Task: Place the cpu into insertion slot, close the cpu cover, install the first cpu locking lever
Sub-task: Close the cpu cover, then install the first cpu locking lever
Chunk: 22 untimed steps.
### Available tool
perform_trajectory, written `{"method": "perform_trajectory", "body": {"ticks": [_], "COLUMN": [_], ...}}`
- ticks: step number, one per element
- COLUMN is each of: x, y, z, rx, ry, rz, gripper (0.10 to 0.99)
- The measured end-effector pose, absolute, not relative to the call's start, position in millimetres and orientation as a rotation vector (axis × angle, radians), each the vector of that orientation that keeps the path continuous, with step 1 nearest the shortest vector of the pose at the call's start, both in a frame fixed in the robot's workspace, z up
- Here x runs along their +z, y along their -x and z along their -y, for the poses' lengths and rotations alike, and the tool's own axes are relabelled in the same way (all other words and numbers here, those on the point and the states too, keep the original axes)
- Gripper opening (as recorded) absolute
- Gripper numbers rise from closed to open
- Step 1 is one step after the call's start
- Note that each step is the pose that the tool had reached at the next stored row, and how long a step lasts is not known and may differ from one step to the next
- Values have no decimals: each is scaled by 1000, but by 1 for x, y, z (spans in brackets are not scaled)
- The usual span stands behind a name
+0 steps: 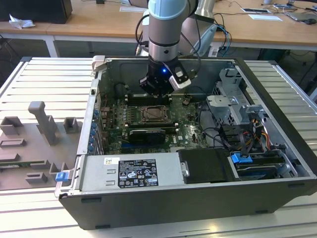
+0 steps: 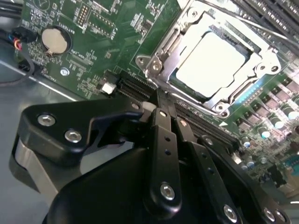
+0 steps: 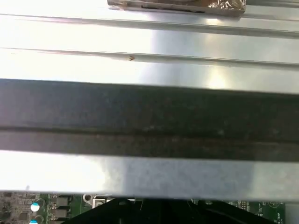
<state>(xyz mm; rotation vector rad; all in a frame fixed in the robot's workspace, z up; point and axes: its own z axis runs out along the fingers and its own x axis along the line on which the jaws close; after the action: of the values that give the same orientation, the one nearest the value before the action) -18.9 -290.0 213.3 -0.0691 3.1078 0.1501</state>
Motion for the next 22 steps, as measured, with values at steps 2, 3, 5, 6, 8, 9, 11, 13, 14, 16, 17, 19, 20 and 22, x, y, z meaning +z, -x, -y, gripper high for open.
{"method": "perform_trajectory", "body": {"ticks": [2,3,5,6,8,9,11,13,14,16,17,19,20,22], "x": [213,213,213,213,213,213,213,213,213,213,213,213,213,214], "y": [19,19,19,19,19,19,19,19,19,19,19,19,19,19], "z": [292,293,294,296,298,298,299,303,305,307,309,311,312,314], "rx": [150,150,150,150,150,150,150,150,150,150,150,150,150,149], "ry": [69,69,69,69,69,69,69,69,69,69,69,69,69,68], "rz": [-3108,-3108,-3108,-3108,-3108,-3108,-3108,-3108,-3108,-3108,-3108,-3108,-3108,-3108], "gripper": [106,106,106,106,106,106,106,106,106,106,106,106,106,106]}}
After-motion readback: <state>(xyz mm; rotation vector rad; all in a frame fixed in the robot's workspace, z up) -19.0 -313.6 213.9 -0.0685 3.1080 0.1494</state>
